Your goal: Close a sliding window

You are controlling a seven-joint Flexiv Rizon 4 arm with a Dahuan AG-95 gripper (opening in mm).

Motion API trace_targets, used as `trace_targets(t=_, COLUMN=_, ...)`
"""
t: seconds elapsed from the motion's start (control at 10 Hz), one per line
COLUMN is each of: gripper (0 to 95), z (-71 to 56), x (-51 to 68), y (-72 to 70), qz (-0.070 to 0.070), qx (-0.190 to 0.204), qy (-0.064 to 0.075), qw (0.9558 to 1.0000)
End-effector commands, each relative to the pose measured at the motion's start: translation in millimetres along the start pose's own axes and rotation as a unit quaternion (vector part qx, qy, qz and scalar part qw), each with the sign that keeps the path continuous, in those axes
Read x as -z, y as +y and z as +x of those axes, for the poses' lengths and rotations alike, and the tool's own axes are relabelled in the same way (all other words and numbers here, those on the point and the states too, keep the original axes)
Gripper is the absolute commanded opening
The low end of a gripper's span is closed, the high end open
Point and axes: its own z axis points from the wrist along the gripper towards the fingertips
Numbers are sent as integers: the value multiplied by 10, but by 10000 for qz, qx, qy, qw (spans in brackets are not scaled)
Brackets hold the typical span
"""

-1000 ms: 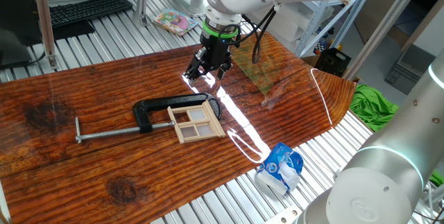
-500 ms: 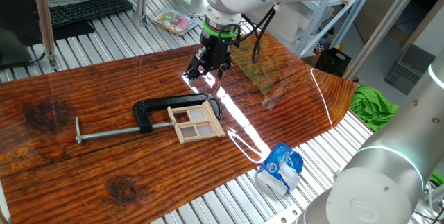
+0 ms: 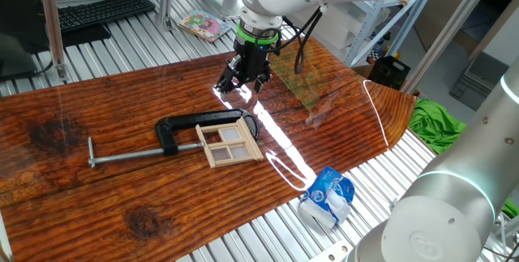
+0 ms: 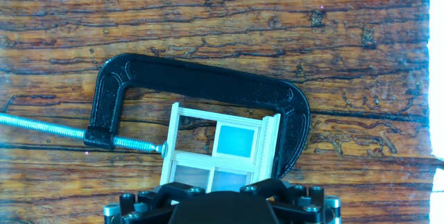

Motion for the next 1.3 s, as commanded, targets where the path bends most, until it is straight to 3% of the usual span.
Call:
trace_targets(t=0.1, gripper=950, z=3, x=-2, y=-1, qz=1, qx=-1, qy=-1, qw=10000)
trace_targets(t=0.2, gripper=0, z=4, x=-3, y=-1, qz=-177, qx=-374, qy=-396, qw=9984)
trace_targets(t=1.3, gripper=0, z=31, x=-21, y=7, qz=-196, qx=-393, qy=-396, qw=9983)
